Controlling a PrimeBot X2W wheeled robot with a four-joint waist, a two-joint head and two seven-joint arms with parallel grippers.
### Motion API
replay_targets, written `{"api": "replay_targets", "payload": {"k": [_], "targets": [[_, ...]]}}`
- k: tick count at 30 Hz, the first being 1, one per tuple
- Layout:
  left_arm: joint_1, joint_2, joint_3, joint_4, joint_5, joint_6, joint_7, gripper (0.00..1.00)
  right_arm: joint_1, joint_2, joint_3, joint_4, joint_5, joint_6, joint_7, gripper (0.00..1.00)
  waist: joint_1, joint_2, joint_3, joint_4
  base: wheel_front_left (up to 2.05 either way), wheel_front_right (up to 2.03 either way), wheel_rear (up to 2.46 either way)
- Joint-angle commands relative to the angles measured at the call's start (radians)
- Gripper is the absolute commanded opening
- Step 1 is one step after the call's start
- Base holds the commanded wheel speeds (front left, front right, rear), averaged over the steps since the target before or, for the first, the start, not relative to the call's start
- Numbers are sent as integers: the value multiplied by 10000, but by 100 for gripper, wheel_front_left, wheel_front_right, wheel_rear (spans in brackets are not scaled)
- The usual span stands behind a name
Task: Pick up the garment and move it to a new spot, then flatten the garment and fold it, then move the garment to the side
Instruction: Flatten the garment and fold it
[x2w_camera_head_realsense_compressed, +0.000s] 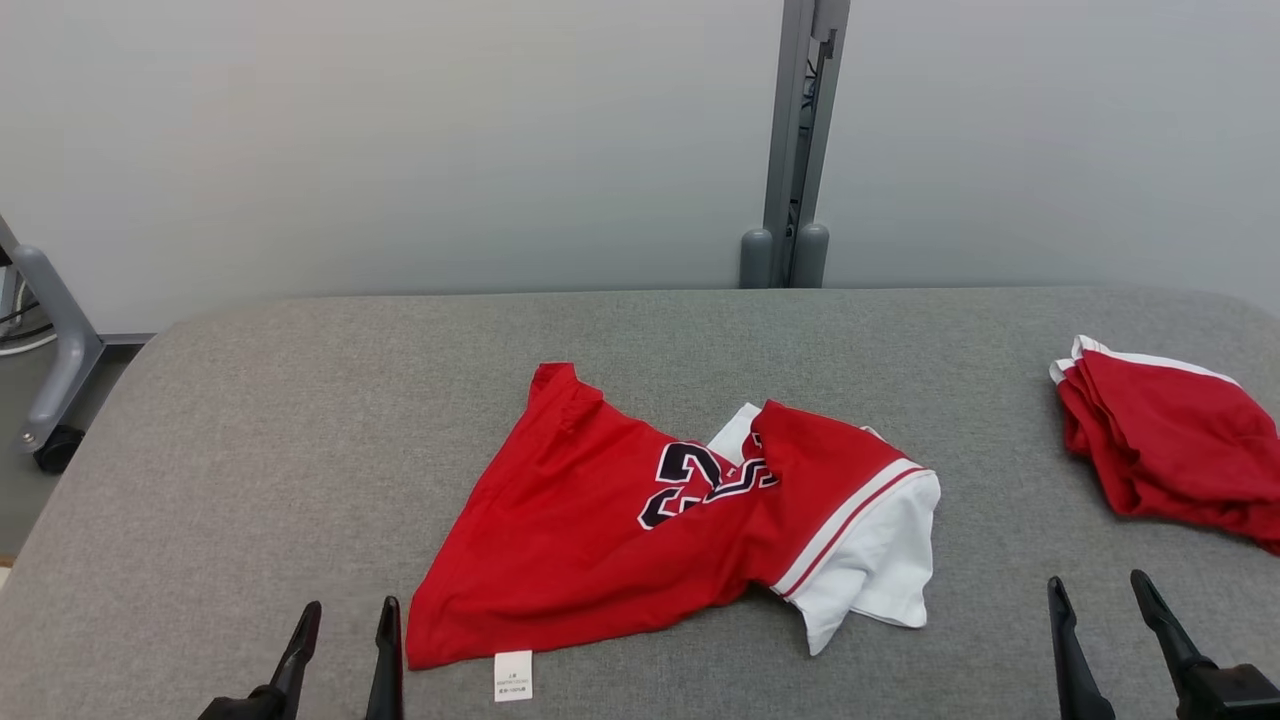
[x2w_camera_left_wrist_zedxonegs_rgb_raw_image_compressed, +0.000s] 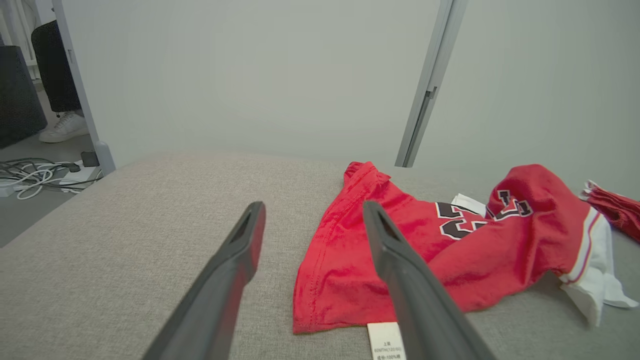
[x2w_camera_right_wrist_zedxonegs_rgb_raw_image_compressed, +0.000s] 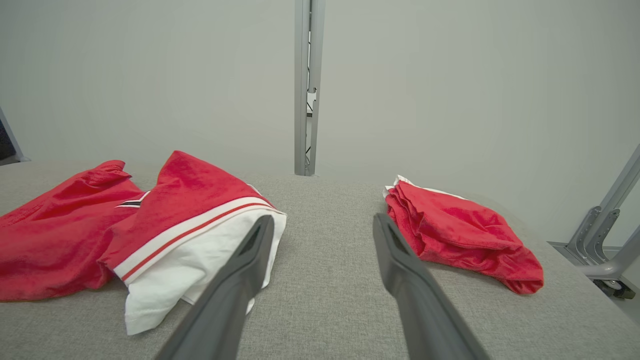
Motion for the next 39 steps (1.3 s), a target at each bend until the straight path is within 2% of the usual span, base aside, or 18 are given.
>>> {"api": "replay_targets", "payload": {"k": [1, 9, 13, 15, 20, 24, 32, 39], "targets": [[55, -27, 136, -26, 81, -89, -15, 100, 93, -59, 11, -48, 53, 2, -52, 100, 1, -1, -3, -18, 0, 0, 0], [-72, -319, 719, 118, 482, -492, -15, 100, -33, -57, 43, -156, 66, 2, -52, 100, 1, -1, 53, -70, 0, 0, 0], [-286, -429, 957, -81, 566, -584, -15, 100, -319, -53, 522, -208, 509, 2, -45, 100, 1, -1, 194, -71, 0, 0, 0], [-376, -443, 894, -62, 604, -616, -13, 100, -502, -46, 988, 52, 646, 2, 502, 100, 1, -1, 259, -65, 0, 0, 0], [-934, -455, 341, 471, 479, -868, 1379, 100, -1022, -168, 1569, 564, 580, 0, 2563, 100, 1, -1, 480, -32, 0, 0, 0], [-1467, -456, 52, 939, 358, -958, 2584, 100, -1432, -267, 1788, 680, 620, 0, 3444, 100, 1, -1, 821, -45, 0, 0, 0], [-2672, -443, -250, 1994, 382, -933, 3757, 100, -2334, -379, 2035, 959, 587, 0, 4324, 100, 1, -1, 2136, 48, 0, 0, 0], [-3248, -496, -244, 2412, 400, -663, 3851, 100, -2736, -462, 2101, 1302, 700, 0, 4584, 100, 1, -1, 2936, 212, 0, 0, 0]]}}
